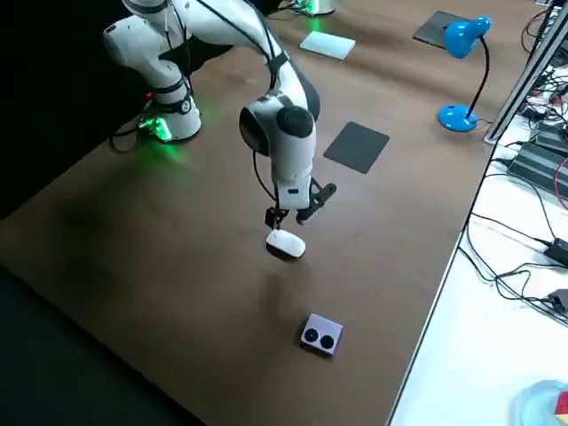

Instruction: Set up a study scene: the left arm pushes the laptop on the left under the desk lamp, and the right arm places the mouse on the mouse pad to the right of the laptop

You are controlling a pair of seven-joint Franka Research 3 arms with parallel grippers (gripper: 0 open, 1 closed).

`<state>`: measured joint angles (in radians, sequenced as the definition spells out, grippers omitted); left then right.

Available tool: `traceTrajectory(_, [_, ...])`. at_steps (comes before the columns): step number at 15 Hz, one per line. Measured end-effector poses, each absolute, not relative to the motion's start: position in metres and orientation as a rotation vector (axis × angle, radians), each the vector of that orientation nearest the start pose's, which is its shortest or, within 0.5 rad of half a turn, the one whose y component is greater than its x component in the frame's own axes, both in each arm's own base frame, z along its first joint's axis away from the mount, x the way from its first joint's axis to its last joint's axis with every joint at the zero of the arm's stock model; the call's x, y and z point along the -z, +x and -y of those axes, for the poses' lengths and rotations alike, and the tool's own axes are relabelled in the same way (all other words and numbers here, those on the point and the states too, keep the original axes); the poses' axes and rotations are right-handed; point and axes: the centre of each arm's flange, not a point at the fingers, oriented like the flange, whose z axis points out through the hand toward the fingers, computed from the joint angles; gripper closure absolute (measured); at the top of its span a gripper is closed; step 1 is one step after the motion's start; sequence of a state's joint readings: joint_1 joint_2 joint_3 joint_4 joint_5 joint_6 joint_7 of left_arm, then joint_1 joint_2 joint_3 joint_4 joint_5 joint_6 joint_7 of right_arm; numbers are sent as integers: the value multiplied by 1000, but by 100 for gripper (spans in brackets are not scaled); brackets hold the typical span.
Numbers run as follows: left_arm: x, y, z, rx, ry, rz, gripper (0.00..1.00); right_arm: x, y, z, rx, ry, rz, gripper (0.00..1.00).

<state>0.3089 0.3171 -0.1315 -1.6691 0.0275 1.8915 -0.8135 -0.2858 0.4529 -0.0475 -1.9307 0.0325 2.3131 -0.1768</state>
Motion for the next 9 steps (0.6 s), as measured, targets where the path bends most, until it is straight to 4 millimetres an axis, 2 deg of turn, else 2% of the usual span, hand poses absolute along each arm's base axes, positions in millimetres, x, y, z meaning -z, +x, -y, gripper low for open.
traceTrajectory(3, [-377,631,-149,-170,-2624,1687,0,-222,585,210,-52,-3123,-254,0])
traceTrajectory(7, [-348,639,-171,-105,-2452,1953,0,-193,580,225,-29,-3133,-218,0])
traceTrajectory(9, [-333,642,-191,-39,-2367,2066,0,-186,577,230,-34,-3134,-210,0])
